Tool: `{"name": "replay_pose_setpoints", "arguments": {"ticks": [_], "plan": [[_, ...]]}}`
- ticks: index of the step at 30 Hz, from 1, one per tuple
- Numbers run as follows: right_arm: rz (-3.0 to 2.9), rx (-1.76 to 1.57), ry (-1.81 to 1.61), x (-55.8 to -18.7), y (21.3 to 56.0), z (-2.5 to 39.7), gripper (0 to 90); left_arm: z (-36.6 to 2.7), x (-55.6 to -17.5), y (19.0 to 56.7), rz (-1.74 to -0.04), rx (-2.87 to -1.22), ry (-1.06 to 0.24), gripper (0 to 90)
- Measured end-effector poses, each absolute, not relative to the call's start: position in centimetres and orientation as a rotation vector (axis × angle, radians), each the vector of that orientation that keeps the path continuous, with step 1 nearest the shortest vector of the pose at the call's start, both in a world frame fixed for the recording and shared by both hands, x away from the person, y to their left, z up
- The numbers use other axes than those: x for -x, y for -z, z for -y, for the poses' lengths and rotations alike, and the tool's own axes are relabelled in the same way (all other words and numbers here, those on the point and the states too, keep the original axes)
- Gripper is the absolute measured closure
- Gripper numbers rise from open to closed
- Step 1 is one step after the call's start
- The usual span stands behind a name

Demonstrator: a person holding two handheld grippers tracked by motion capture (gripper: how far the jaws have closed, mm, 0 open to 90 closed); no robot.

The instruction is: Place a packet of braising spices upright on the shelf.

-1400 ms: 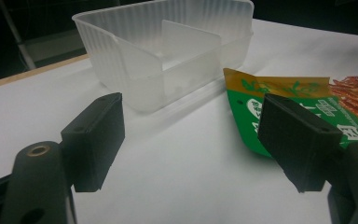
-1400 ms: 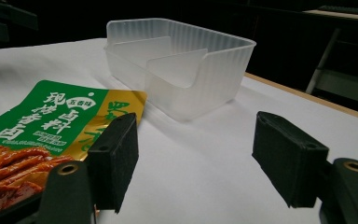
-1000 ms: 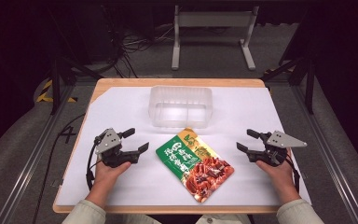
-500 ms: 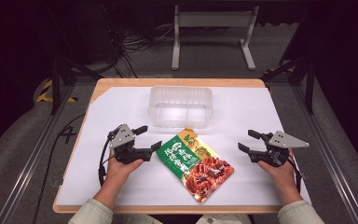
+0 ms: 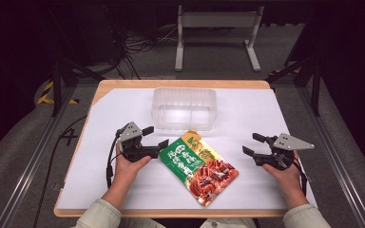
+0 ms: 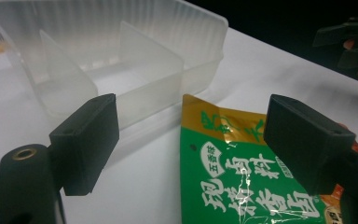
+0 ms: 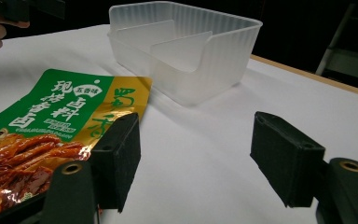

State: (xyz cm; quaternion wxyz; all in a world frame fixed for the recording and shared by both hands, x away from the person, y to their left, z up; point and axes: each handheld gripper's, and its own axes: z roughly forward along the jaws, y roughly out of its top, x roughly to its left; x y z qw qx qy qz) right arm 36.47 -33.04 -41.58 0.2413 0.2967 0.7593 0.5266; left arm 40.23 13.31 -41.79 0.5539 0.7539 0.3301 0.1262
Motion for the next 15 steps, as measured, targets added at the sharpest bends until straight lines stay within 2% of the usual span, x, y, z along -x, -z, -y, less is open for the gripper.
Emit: {"name": "replay_pose_setpoints", "arguments": {"ticks": [15], "plan": [[-2.087,-0.823,-1.444,-36.5,41.6,33.1,33.5,-11.9,-41.3,44.2,-0.840,-1.959,-0.212,27.5]]}}
